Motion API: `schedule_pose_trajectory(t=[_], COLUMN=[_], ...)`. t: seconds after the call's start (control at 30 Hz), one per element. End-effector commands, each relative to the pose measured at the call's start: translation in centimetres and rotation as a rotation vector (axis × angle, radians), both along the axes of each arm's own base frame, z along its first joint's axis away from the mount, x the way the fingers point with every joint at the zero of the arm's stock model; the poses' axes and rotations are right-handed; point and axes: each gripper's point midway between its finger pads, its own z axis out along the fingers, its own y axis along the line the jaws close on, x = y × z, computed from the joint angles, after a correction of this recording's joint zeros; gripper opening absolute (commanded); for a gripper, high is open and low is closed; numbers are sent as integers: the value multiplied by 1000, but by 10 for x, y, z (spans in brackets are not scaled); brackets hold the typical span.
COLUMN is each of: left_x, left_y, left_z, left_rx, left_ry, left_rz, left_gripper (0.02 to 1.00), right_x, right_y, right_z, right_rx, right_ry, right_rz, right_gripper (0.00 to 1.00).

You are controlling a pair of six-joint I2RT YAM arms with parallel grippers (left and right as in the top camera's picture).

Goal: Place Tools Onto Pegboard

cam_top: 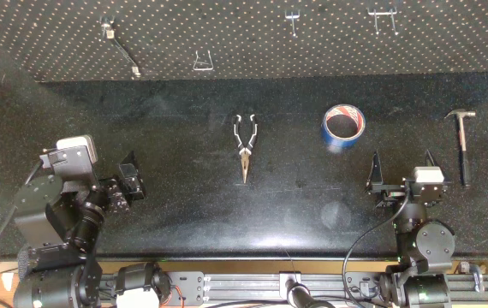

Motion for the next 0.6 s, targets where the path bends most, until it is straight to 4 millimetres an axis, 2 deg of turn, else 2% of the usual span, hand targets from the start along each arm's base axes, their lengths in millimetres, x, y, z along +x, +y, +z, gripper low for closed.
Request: schedule_pose_trajectory(t=[0.03,0.2,0.3,0.33,0.4,0.43,0.5,0.57,0.6], left_x=[0,0,5,3,6,9,22,30,35], left_y=[-3,-3,-2,-6,-29,-32,-41,-54,-59], left_z=[12,12,20,17,12,5,-24,-72,-90], left_rx=[-5,-25,-18,-35,-162,-214,-289,-315,-278], left_ry=[-30,-32,-71,-58,-36,-4,139,379,459], left_rz=[-16,-1,-2,-14,-95,-79,-70,-51,-35], left_gripper=[996,996,996,996,996,998,998,996,993], right_x=[0,0,0,0,0,0,0,0,0], right_y=[-4,-4,-4,-4,-4,-4,-4,-4,-4], right_z=[-1,-1,-1,-1,-1,-1,-1,-1,-1], right_rx=[-15,-15,-15,-15,-15,-15,-15,-15,-15], right_ry=[3,3,3,3,3,3,3,3,4], right_rz=[-19,-19,-19,-19,-19,-19,-19,-19,-19], right_gripper=[978,978,978,978,978,976,978,978,978])
